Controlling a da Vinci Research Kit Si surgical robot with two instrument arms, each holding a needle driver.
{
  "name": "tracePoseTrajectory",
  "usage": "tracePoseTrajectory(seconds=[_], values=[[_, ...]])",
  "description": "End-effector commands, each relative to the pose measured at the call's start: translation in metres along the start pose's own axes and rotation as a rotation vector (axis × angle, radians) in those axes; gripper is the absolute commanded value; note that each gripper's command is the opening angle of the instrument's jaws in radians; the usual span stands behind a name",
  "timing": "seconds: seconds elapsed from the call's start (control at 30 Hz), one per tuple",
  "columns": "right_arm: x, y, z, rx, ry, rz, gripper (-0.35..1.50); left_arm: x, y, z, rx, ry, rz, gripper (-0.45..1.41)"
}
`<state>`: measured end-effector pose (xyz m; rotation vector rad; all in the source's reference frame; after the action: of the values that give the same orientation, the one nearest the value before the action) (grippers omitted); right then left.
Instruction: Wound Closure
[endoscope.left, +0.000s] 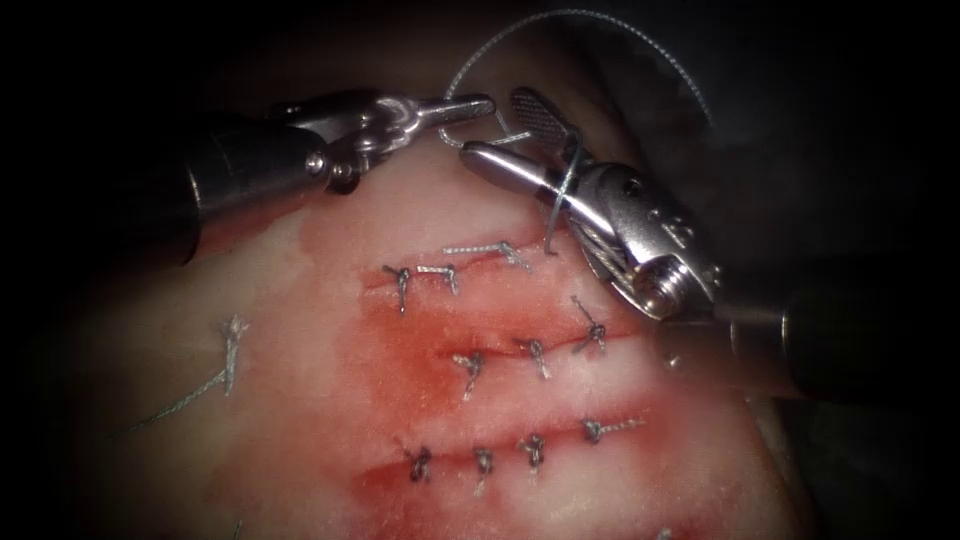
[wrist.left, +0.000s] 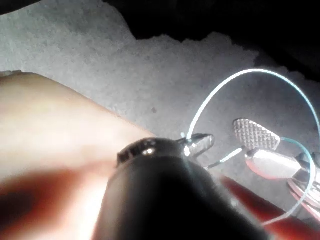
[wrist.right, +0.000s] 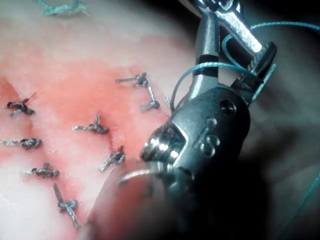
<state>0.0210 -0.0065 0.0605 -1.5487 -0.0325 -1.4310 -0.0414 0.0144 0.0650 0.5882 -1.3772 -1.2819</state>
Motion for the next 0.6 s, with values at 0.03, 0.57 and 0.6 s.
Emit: tracePoseTrajectory(seconds=[0.03,0.57,0.6], values=[[0.0004,0.0001,0.0012,0.026,0.001,0.024,0.59,-0.0011,-0.0001,0.0006,0.005,-0.005,0.002,-0.45],[0.0011,-0.0014,0.001,0.199,0.054,0.121,0.07,0.0,-0.0062,-0.001,0.071,0.086,-0.031,-0.45],[0.0015,-0.0014,0.0011,0.217,0.072,0.079,0.07,-0.0001,-0.0067,-0.0007,0.072,0.089,-0.034,-0.45]])
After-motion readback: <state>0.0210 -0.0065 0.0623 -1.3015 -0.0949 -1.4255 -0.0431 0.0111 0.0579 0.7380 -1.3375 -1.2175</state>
